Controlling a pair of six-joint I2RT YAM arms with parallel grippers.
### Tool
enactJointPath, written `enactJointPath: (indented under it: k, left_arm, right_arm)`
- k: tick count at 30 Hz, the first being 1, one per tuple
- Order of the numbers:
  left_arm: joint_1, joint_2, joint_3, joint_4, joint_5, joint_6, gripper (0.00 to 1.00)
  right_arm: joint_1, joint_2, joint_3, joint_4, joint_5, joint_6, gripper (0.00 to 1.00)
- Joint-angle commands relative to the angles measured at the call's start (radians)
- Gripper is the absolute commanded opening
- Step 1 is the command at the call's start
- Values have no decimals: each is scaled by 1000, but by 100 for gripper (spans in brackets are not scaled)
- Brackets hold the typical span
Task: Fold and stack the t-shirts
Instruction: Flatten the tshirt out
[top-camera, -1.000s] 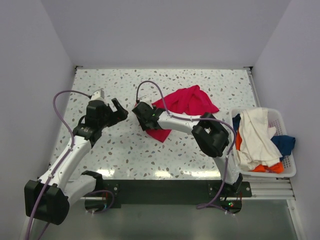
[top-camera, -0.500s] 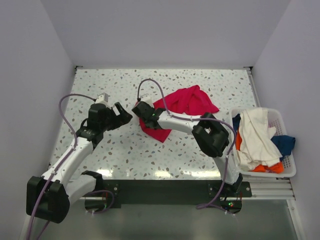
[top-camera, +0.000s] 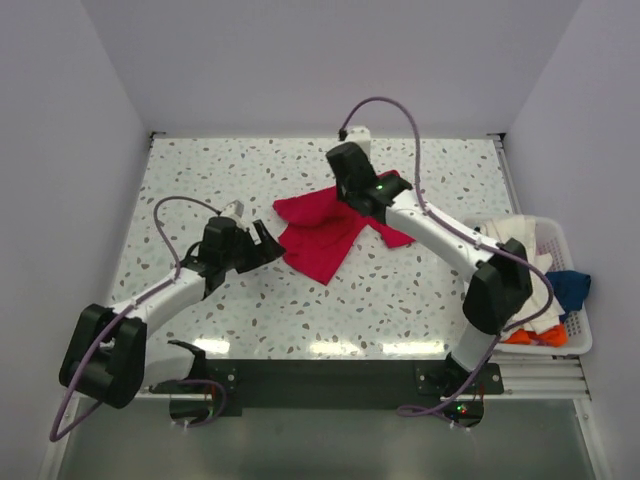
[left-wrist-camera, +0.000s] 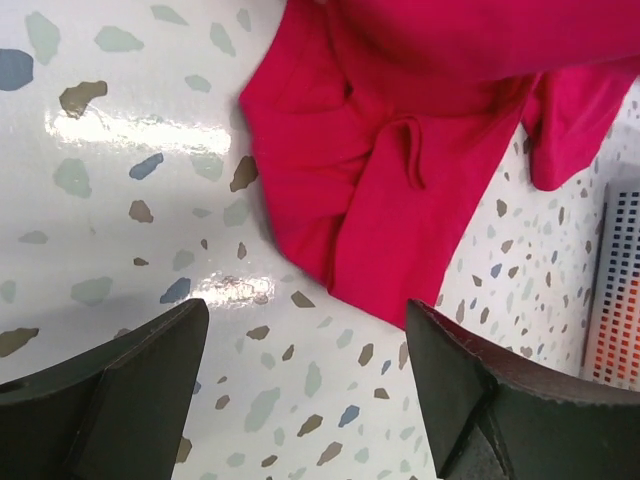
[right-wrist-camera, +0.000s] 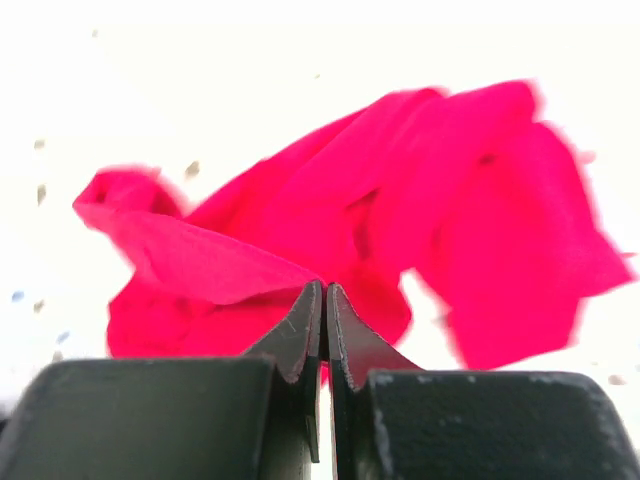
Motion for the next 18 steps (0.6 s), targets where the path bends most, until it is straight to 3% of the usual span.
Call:
enactJointPath:
  k: [1, 18]
  left_arm:
    - [-37, 64, 34, 107, -59, -31, 84]
    - [-110, 414, 186, 201, -180, -95, 72]
  right_arm:
    - [-52, -108, -3, -61, 69, -43, 0]
    - [-199, -191, 110, -147, 84, -103, 0]
